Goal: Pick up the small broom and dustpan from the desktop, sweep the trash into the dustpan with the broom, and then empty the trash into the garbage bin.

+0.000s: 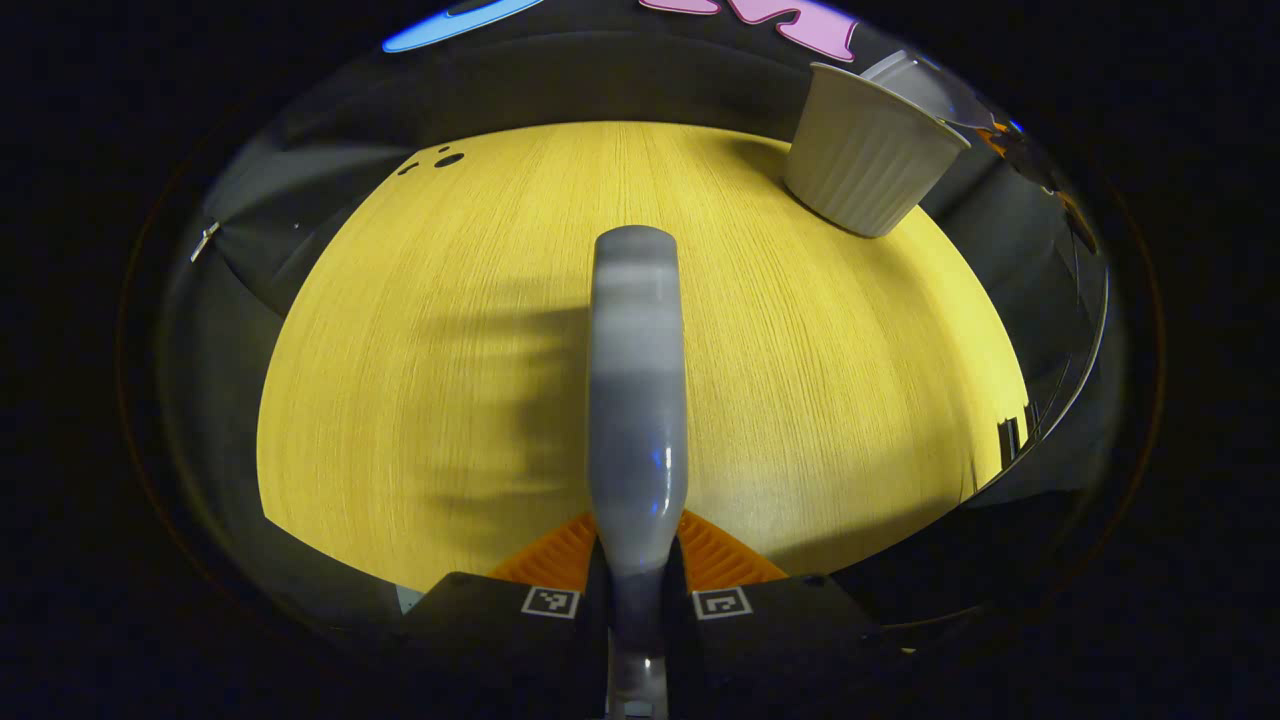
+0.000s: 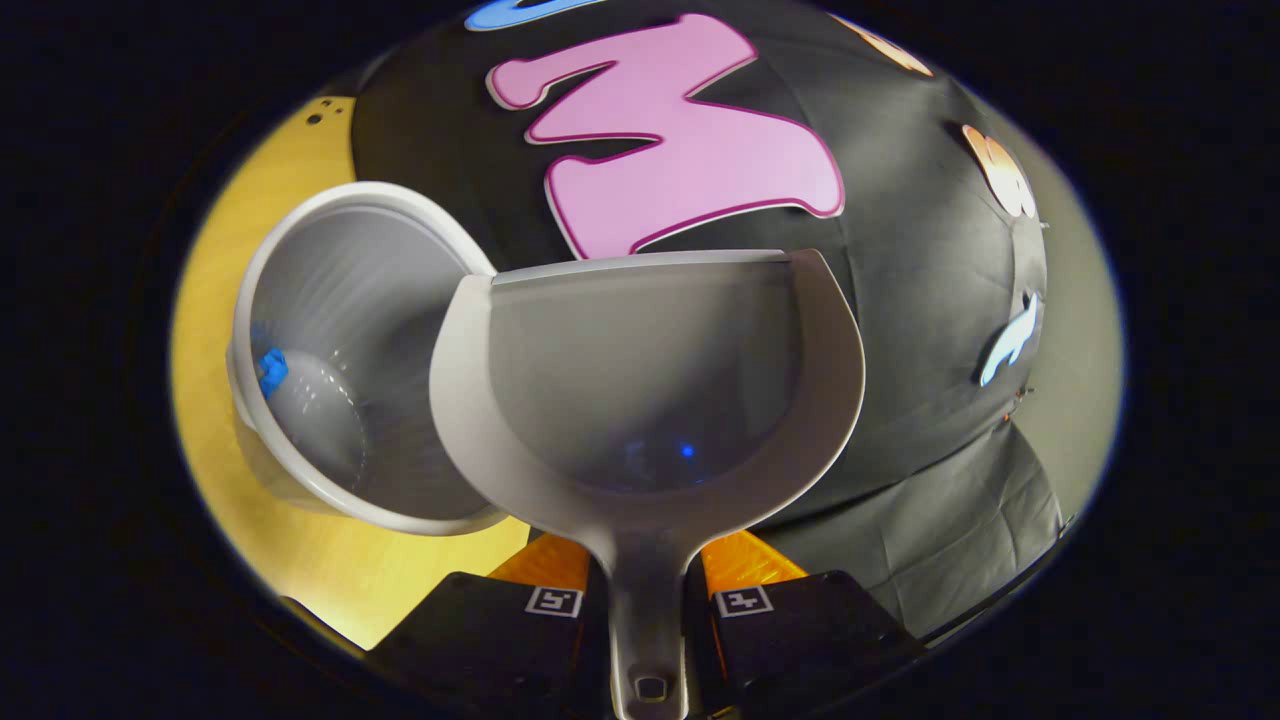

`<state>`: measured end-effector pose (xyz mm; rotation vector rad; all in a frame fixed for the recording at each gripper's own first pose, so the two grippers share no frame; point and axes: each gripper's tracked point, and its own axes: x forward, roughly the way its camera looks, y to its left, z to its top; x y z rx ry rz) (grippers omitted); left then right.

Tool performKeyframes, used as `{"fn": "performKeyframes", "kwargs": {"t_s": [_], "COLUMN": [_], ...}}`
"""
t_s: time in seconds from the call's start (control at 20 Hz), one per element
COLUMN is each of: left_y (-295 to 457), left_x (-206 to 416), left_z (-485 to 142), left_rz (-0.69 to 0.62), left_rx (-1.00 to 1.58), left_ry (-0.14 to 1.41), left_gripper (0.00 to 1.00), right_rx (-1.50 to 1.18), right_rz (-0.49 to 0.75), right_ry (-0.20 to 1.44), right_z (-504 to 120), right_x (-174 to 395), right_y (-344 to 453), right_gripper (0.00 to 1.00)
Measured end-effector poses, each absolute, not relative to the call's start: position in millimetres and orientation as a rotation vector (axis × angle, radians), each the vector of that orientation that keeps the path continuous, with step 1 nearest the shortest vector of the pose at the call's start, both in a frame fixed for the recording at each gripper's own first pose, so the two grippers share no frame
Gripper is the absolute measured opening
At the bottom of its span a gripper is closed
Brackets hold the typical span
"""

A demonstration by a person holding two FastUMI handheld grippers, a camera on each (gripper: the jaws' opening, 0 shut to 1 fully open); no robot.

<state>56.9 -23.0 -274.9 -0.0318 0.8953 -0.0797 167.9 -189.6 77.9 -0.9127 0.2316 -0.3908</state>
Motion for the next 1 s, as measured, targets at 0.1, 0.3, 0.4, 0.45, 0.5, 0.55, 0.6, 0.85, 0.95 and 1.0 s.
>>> {"fn": "performKeyframes", "kwargs": {"t_s": [0.1, 0.3, 0.4, 0.45, 0.5, 0.55, 0.6, 0.85, 0.95, 1.0], "left_y": [-23, -22, -22, -21, -21, -20, -19, -3, 3, 5], "left_x": [58, 54, 53, 51, 49, 48, 47, 40, 39, 39], "left_z": [-274, -272, -272, -271, -269, -269, -269, -272, -274, -274], "left_rz": [-0.084, -0.089, -0.093, -0.094, -0.094, -0.095, -0.095, -0.079, -0.072, -0.07], "left_rx": [-0.034, -0.038, -0.043, -0.041, -0.039, -0.035, -0.029, -0.009, -0.003, -0.001], "left_ry": [0.886, 0.871, 0.863, 0.857, 0.851, 0.847, 0.842, 0.836, 0.839, 0.837], "left_gripper": [0.27, 0.27, 0.27, 0.3, 0.3, 0.3, 0.27, 0.27, 0.27, 0.27], "right_rx": [-0.817, -0.671, -0.579, -0.527, -0.476, -0.438, -0.412, -0.198, -0.131, -0.11], "right_rz": [-0.379, -0.331, -0.296, -0.267, -0.233, -0.207, -0.189, -0.033, 0.024, 0.044], "right_ry": [0.234, 0.235, 0.243, 0.251, 0.261, 0.277, 0.29, 0.377, 0.423, 0.444], "right_z": [88, 102, 101, 98, 94, 88, 85, 47, 29, 18], "right_x": [153, 120, 107, 98, 89, 81, 78, 29, 10, 1], "right_y": [-188, -181, -174, -167, -157, -151, -146, -89, -67, -56], "right_gripper": [0.33, 0.33, 0.33, 0.33, 0.34, 0.33, 0.33, 0.33, 0.33, 0.33]}}
